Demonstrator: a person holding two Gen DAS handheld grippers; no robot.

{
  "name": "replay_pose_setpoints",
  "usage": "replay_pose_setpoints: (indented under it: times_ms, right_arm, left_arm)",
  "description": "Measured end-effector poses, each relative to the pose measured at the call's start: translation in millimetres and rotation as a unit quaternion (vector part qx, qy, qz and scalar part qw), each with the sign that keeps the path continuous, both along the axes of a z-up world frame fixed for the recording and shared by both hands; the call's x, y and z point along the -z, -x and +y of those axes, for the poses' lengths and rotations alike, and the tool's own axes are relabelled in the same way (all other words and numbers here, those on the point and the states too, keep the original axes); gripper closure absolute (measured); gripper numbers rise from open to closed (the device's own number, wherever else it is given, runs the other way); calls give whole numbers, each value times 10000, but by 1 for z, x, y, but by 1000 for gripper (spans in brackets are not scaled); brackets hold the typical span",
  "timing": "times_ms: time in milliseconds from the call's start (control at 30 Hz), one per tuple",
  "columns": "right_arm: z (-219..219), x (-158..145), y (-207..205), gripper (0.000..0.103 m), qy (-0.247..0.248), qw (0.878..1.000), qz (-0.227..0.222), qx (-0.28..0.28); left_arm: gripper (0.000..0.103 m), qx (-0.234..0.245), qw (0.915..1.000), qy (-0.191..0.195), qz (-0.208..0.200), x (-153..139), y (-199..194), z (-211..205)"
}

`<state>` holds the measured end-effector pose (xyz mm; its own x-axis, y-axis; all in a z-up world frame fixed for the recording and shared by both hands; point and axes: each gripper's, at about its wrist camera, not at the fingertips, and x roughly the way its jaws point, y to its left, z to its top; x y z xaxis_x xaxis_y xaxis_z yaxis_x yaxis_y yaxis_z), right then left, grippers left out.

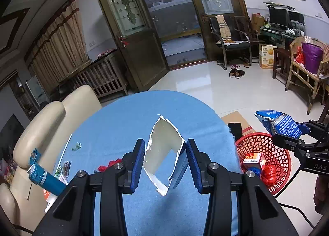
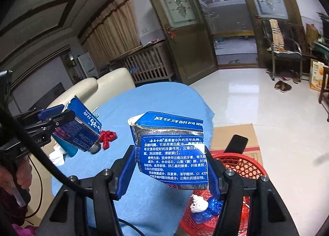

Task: Collect trash
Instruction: 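Lift both held items and carry them over the red basket, then hold the packet and carton above the red basket with both tools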

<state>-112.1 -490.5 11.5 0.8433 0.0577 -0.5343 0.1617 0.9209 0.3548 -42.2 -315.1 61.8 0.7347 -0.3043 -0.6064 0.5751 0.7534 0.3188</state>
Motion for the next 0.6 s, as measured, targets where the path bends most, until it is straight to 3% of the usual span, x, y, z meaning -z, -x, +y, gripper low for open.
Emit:
replay_pose_setpoints:
  times_ms: [600]
  right_arm:
    - [-25,0,27,39,-265,9990,-89,360]
  left_arm:
    - [60,369,9989,-263,-143,2,28,-41]
